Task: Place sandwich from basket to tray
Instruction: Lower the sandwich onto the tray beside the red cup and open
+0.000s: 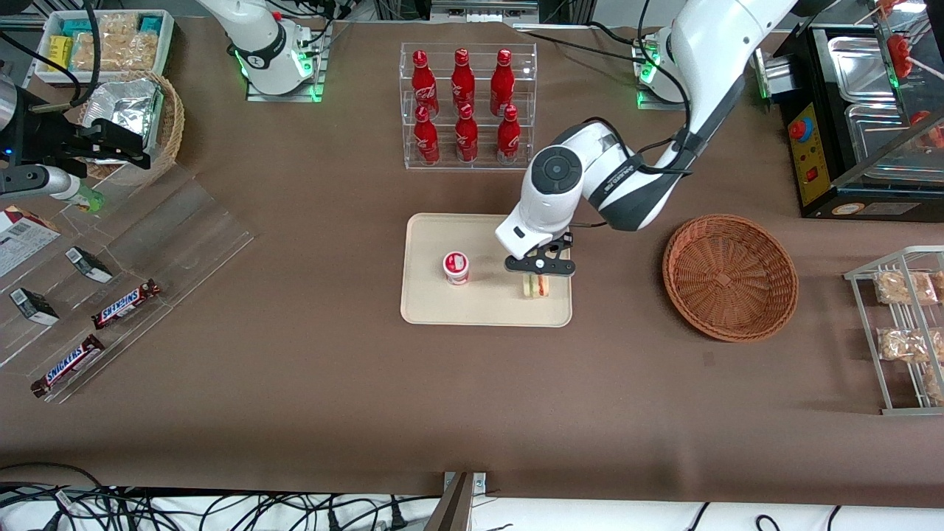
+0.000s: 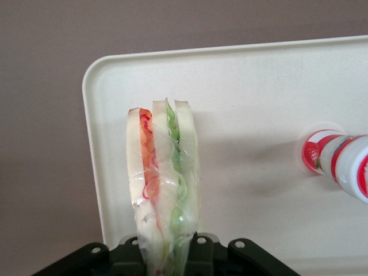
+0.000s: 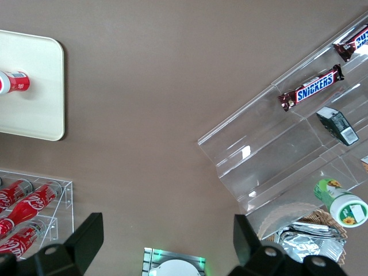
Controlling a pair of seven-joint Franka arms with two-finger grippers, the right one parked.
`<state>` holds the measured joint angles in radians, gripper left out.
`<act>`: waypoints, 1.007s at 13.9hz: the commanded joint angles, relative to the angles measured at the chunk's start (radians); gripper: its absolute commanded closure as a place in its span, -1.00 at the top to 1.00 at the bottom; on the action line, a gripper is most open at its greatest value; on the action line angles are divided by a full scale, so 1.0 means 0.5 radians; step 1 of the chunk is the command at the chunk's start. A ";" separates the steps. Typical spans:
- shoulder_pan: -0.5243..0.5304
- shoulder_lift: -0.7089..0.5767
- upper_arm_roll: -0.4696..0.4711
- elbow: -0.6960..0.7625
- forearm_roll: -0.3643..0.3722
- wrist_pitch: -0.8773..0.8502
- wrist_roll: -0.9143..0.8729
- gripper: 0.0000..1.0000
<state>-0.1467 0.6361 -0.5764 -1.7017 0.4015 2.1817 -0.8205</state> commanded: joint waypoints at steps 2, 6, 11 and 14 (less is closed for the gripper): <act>-0.062 0.142 0.008 0.041 0.230 0.067 -0.187 -1.00; -0.084 0.182 0.011 0.038 0.292 0.067 -0.243 -1.00; -0.084 0.185 0.011 0.041 0.292 0.070 -0.331 0.72; -0.057 0.152 0.002 0.059 0.292 0.058 -0.341 1.00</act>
<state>-0.1775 0.7260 -0.5754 -1.6911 0.5178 2.2191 -0.9651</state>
